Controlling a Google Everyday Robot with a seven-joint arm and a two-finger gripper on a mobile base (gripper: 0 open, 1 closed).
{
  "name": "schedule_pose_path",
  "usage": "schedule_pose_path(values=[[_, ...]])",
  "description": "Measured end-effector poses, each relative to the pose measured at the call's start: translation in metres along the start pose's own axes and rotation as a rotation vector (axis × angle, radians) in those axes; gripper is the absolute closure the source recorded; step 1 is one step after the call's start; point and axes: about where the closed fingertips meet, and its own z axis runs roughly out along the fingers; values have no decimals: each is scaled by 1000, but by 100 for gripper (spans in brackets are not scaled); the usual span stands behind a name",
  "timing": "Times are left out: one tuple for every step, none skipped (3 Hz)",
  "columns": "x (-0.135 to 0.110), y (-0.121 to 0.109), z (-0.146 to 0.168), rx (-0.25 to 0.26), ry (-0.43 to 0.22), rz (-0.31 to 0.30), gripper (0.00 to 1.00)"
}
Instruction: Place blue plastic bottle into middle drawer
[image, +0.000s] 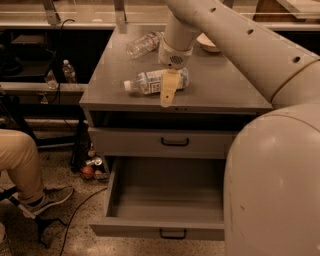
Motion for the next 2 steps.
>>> schedule_pose_path(values=[[4, 1, 7, -18, -6, 14, 16], [9, 3, 9, -30, -15, 27, 39]])
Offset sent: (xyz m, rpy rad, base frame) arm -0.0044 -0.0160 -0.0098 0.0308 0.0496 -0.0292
